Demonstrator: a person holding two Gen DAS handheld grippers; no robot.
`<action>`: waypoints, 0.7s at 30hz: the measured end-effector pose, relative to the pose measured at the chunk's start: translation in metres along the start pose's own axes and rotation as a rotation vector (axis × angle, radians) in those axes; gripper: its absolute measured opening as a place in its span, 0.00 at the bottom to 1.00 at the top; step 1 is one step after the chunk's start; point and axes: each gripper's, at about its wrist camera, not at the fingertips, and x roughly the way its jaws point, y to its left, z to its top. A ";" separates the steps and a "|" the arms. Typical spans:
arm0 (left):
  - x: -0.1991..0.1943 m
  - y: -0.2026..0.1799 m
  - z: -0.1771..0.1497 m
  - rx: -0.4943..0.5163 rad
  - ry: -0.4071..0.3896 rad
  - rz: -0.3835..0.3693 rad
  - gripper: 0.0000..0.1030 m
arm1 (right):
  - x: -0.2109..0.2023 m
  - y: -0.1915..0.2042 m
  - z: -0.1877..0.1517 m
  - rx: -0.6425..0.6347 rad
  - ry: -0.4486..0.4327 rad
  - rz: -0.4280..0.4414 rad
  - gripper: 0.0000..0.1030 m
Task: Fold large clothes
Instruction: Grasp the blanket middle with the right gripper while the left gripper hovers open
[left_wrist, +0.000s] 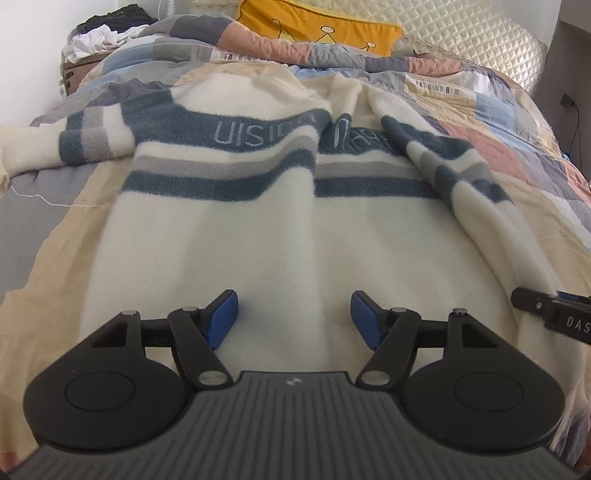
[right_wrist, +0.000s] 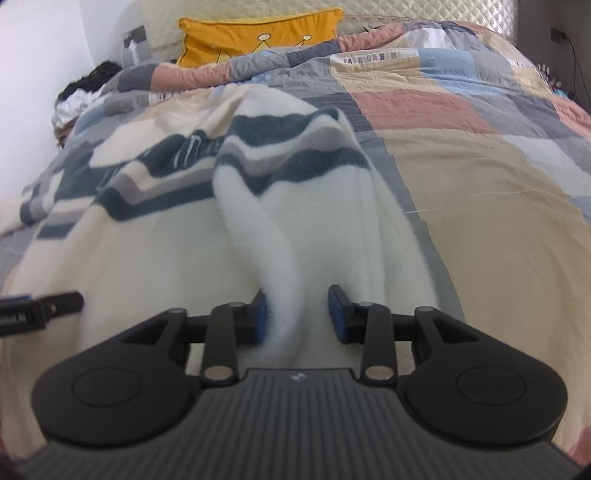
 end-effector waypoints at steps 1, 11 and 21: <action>-0.001 -0.001 -0.001 -0.001 -0.002 -0.002 0.70 | -0.001 0.002 -0.002 -0.009 0.001 -0.003 0.41; -0.005 0.006 -0.007 -0.073 -0.015 -0.027 0.70 | -0.001 0.025 -0.020 -0.109 0.062 0.033 0.66; -0.012 0.006 -0.010 -0.066 -0.022 -0.038 0.70 | -0.015 0.015 -0.015 -0.027 -0.009 -0.050 0.20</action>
